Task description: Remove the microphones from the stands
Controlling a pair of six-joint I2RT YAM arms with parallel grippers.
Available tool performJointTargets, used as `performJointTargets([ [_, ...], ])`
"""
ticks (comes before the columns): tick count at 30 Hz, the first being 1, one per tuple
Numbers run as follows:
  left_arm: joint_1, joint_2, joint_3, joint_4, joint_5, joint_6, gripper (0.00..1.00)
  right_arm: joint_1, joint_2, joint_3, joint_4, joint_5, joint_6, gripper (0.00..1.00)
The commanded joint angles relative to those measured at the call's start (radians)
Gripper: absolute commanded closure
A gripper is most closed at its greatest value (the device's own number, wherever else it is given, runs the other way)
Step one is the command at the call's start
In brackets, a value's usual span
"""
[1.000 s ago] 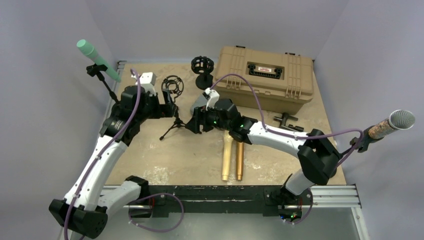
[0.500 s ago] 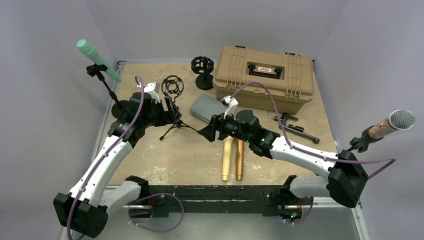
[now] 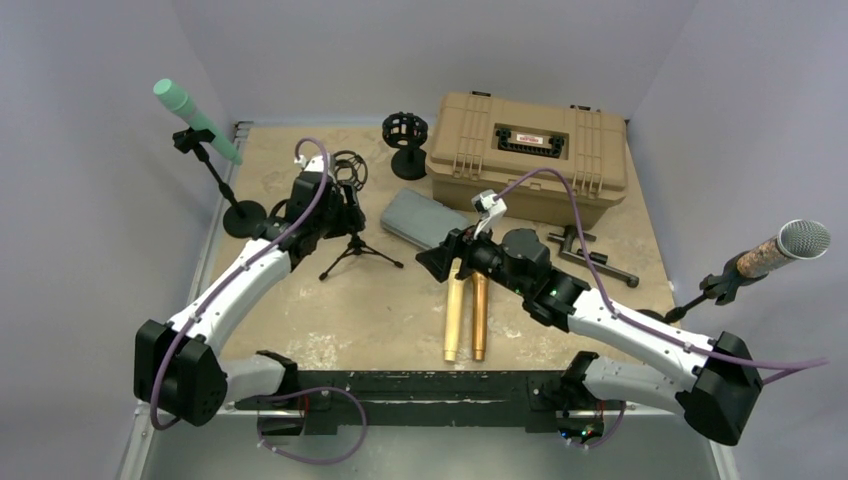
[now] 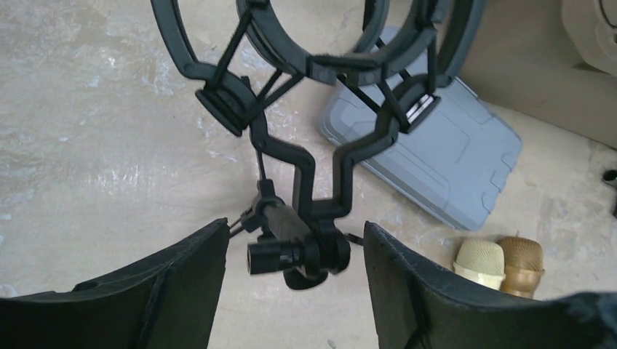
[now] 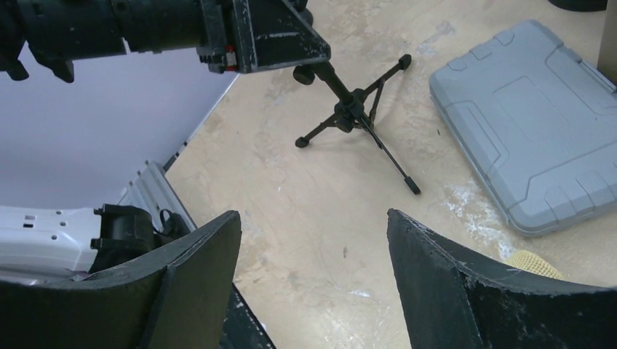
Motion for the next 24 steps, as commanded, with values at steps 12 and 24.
performJointTargets([
  [12, -0.002, 0.067, -0.04, 0.234, -0.261, 0.016, 0.73, -0.025, -0.041, -0.056, 0.037, 0.032, -0.055, 0.26],
  [24, 0.058, 0.255, 0.194, 0.283, -0.382, 0.133, 1.0, -0.049, -0.006, -0.045, 0.069, 0.04, -0.08, 0.26],
])
